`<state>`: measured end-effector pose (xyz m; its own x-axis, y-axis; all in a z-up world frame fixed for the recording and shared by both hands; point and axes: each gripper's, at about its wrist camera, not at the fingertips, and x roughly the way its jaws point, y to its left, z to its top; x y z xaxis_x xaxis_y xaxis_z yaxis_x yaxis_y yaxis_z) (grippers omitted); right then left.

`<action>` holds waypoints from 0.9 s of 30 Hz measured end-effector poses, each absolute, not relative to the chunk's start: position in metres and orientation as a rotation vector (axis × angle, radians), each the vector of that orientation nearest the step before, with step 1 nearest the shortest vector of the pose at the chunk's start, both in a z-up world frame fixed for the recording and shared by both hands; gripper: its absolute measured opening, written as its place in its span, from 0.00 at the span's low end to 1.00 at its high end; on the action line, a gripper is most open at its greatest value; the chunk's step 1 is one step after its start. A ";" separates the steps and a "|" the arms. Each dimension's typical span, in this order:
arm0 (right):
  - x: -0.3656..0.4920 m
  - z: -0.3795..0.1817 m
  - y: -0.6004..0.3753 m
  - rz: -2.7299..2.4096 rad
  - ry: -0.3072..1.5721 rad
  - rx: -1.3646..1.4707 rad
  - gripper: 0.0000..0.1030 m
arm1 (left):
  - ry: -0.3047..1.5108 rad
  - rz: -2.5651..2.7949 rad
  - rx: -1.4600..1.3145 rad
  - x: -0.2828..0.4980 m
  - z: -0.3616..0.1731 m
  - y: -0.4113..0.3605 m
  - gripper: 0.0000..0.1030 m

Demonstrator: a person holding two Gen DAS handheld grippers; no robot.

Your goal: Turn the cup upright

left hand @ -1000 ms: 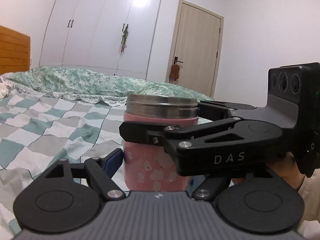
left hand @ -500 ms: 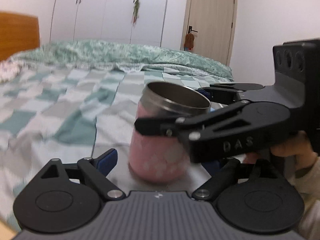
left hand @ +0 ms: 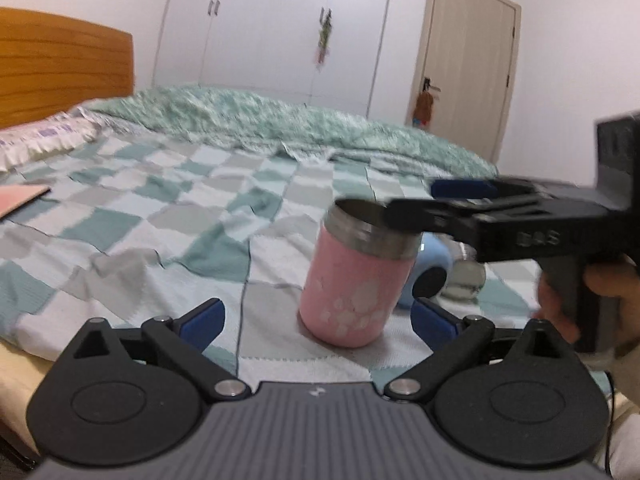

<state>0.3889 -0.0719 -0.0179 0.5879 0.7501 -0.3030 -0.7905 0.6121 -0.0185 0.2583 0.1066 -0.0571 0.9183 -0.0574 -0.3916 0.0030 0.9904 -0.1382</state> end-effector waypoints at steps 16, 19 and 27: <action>0.315 0.004 -0.219 0.445 0.392 -0.026 1.00 | 0.308 0.152 -0.205 0.202 -0.008 0.081 1.00; 0.295 0.000 -0.224 0.458 0.382 -0.001 1.00 | 0.305 0.144 -0.181 0.187 -0.003 0.070 1.00; 0.250 0.000 -0.221 0.455 0.388 0.019 1.00 | 0.217 0.145 -0.105 0.135 0.012 0.044 1.00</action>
